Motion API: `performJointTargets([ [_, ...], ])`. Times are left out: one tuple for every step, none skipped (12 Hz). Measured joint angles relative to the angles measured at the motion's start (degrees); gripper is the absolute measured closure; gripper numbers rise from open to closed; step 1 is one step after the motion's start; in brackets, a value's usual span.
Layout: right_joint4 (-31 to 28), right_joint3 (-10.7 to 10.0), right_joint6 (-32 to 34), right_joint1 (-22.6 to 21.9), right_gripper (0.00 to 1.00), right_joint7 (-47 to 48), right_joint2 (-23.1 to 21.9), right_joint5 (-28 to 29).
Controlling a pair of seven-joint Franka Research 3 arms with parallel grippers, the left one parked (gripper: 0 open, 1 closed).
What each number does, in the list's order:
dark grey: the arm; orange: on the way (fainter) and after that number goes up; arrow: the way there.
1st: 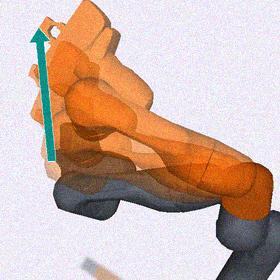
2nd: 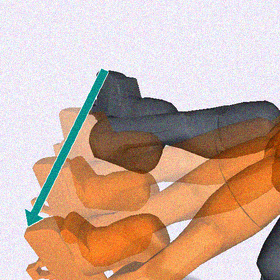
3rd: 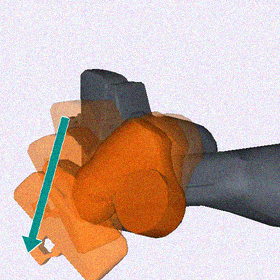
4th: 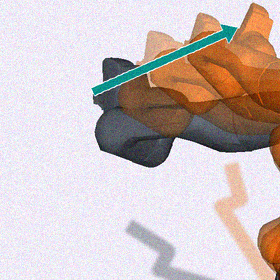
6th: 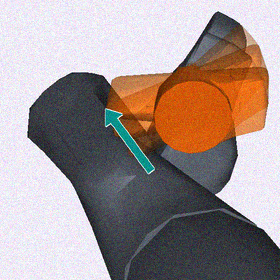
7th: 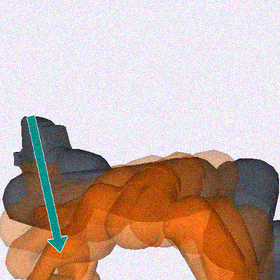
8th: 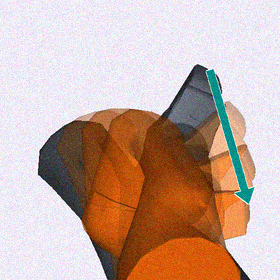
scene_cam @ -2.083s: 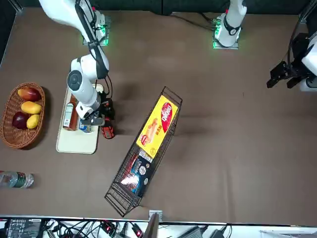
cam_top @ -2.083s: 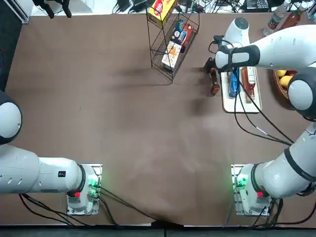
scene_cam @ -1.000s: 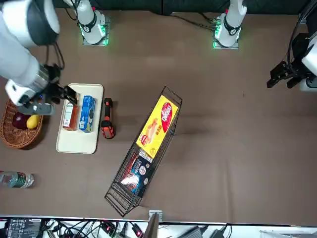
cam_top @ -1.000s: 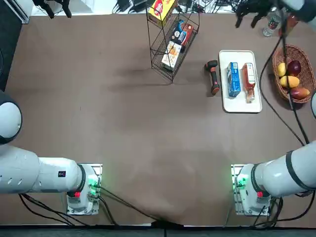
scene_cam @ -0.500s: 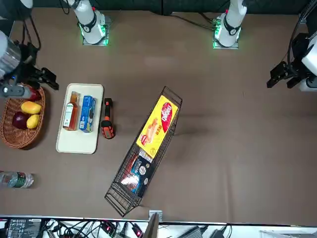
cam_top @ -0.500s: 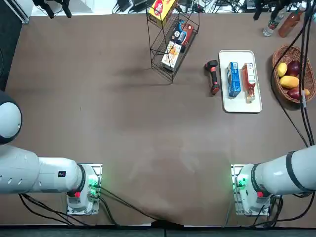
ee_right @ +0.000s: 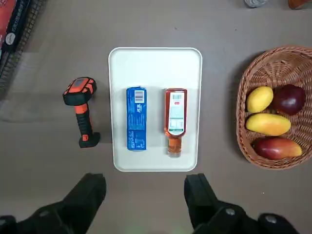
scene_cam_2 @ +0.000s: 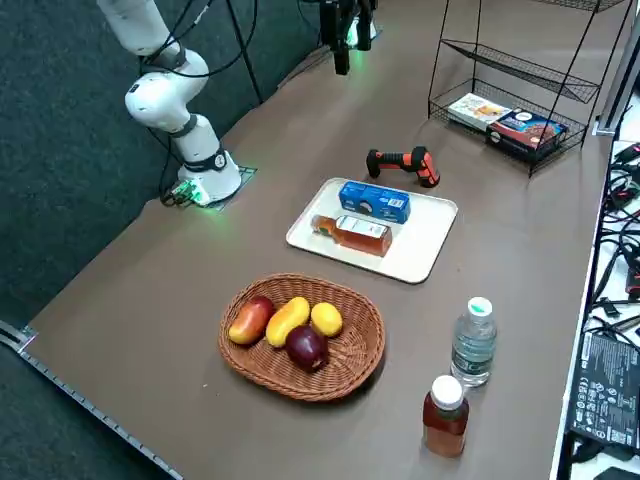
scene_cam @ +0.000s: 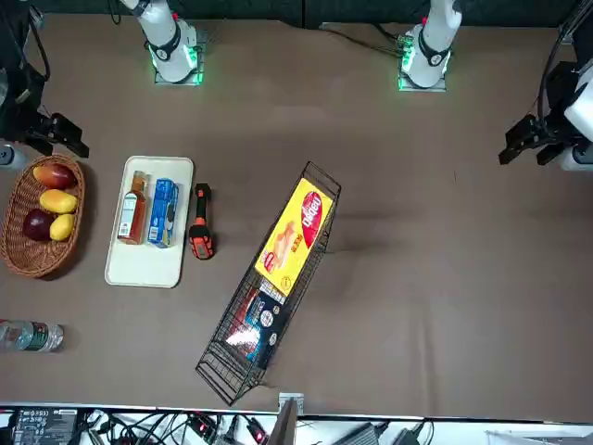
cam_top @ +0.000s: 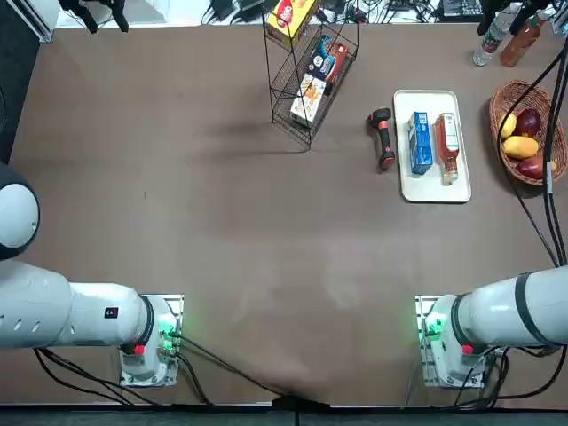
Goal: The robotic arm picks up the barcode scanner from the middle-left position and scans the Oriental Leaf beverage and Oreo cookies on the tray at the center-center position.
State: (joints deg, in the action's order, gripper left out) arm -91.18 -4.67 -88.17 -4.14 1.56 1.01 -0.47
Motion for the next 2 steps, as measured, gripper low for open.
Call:
performJointTargets([
  [-0.2, 0.9, 0.0, 0.3, 0.0, 0.0, -0.2, -0.6],
  [-0.2, 1.7, 0.0, 0.3, 0.0, 0.0, -0.4, -1.2],
])
